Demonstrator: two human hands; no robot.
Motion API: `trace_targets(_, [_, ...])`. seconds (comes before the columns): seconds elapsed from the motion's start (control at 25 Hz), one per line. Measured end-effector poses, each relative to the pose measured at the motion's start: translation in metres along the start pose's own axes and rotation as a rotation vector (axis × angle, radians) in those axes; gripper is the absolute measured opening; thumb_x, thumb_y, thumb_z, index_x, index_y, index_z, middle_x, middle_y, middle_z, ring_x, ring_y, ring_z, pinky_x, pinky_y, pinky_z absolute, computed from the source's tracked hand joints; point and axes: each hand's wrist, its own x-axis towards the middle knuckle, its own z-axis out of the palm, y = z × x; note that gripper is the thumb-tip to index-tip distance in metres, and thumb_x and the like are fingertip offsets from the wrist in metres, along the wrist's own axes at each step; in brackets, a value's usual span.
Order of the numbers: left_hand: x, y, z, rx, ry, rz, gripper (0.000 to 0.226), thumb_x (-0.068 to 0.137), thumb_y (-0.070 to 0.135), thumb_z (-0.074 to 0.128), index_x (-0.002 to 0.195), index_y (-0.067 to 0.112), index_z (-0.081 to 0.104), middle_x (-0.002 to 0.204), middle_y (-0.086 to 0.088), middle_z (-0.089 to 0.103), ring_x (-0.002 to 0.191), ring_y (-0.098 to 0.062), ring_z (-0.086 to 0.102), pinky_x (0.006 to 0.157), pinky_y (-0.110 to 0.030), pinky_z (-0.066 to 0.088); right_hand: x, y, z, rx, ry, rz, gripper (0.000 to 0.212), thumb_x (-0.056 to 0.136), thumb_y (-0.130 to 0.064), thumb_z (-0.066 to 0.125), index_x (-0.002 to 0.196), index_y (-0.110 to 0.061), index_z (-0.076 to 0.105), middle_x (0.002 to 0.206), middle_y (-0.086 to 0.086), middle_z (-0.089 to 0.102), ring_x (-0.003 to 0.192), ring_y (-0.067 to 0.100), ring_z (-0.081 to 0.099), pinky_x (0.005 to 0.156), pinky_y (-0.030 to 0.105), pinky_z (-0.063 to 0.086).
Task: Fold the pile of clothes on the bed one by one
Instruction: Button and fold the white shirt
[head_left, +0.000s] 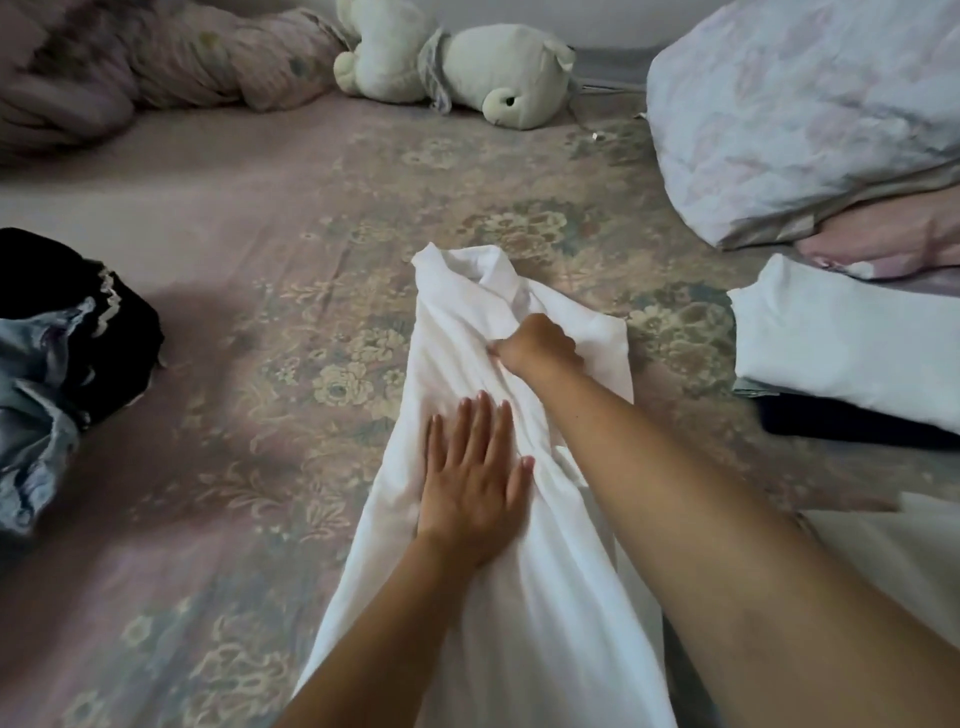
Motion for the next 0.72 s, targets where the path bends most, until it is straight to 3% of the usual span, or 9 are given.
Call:
trace_targets(0.16, [0.019,0.027,-0.027,-0.053,0.063,-0.067,0.075,0.089,0.051,0.026,0.140,-0.002,0.039,0.146,-0.022,0.037,0.137,-0.035,0.033,0.115,-0.052,0.016,0.007,-0.005,-0.025,0.219,0.136,-0.006,0.040,0.095,-0.018,0.044,0.132,-0.003,0.047,0.135,0.016,0.051,0.125,0.033,0.048,0.100,0.035,0.039])
trace_targets(0.32, [0.035,0.076,-0.058,-0.175,-0.115,-0.090,0.084,0.085,0.060,0.012,0.151,0.007,0.004,0.159,-0.014,-0.003,0.146,-0.028,-0.006,0.114,-0.045,-0.010,0.008,0.035,-0.070,0.354,0.313,0.007,0.036,0.092,-0.011,0.044,0.125,0.001,0.052,0.128,0.019,0.056,0.117,0.032,0.054,0.088,0.031,0.043])
trace_targets(0.44, [0.022,0.102,-0.043,-0.150,-0.340,-0.098,0.084,0.094,0.053,0.032,0.149,0.003,-0.006,0.158,-0.017,-0.009,0.145,-0.030,-0.012,0.115,-0.046,-0.010,0.008,0.081,-0.069,0.194,0.253,0.149,0.040,0.093,-0.011,0.045,0.131,0.002,0.047,0.133,0.020,0.052,0.121,0.034,0.051,0.093,0.036,0.043])
trace_targets(0.52, [0.014,0.108,-0.028,-0.107,-0.430,-0.100,0.080,0.097,0.046,0.033,0.148,0.000,-0.007,0.157,-0.020,-0.009,0.145,-0.033,-0.012,0.115,-0.048,-0.012,0.010,0.100,-0.064,0.163,0.140,0.197,0.043,0.095,-0.016,0.047,0.134,0.002,0.044,0.135,0.020,0.050,0.121,0.035,0.050,0.093,0.037,0.044])
trace_targets(0.64, [0.016,0.110,-0.032,-0.080,-0.445,-0.149,0.064,0.102,0.033,0.020,0.148,-0.001,-0.009,0.157,-0.019,-0.011,0.144,-0.033,-0.014,0.114,-0.048,-0.014,0.015,0.095,-0.071,0.257,0.118,-0.077,0.027,0.093,-0.018,0.051,0.111,-0.001,0.061,0.108,0.014,0.063,0.102,0.029,0.059,0.067,0.026,0.041])
trace_targets(0.72, [0.026,0.117,-0.050,-0.145,-0.426,-0.183,0.060,0.103,0.032,0.016,0.149,0.002,-0.010,0.157,-0.015,-0.013,0.145,-0.030,-0.015,0.115,-0.049,-0.011,0.016,0.087,-0.078,0.256,0.172,-0.206,0.015,0.092,-0.018,0.054,0.084,-0.005,0.058,0.081,0.007,0.057,0.082,0.021,0.055,0.052,0.023,0.032])
